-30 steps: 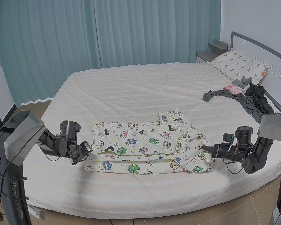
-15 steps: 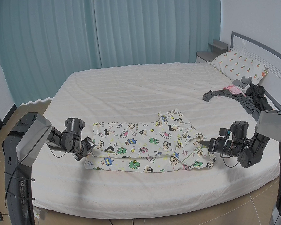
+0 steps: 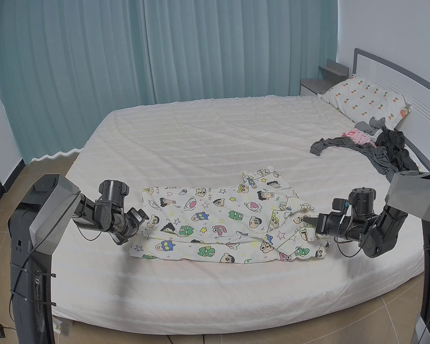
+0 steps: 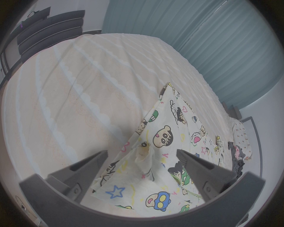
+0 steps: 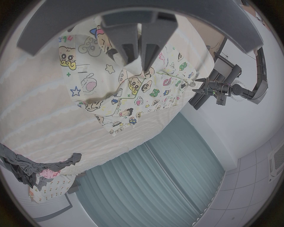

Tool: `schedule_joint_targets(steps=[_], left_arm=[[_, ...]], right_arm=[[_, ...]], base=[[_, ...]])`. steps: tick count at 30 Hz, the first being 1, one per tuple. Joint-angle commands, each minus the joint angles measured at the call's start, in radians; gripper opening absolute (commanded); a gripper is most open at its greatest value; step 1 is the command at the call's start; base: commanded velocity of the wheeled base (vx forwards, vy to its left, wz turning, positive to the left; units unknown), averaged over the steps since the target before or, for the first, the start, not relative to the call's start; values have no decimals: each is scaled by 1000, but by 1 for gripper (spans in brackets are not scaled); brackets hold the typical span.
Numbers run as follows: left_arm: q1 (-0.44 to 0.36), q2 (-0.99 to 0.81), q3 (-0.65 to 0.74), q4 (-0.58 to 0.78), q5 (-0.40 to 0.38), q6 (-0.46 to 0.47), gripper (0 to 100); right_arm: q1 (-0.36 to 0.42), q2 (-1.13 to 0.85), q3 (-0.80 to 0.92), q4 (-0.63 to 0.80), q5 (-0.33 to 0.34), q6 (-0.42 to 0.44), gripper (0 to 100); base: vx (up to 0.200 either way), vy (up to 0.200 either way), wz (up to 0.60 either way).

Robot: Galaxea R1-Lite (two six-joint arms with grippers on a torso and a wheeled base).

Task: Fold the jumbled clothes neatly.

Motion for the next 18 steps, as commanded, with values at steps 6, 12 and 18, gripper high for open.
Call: schedule_joint_targets(steps=[6, 12, 18], left_arm=[[35, -8, -8, 2, -7, -46, 100], [74, -39, 33, 2, -47, -46, 100], [112, -87, 134, -7, -96, -45, 100]], right_arm=[[7, 2, -16, -5, -16, 55, 0], [15, 9, -13, 0, -16, 87, 100], [6, 15, 19, 9, -40, 88, 100]], base=[[0, 0, 0], [0, 0, 0], [0, 0, 0]])
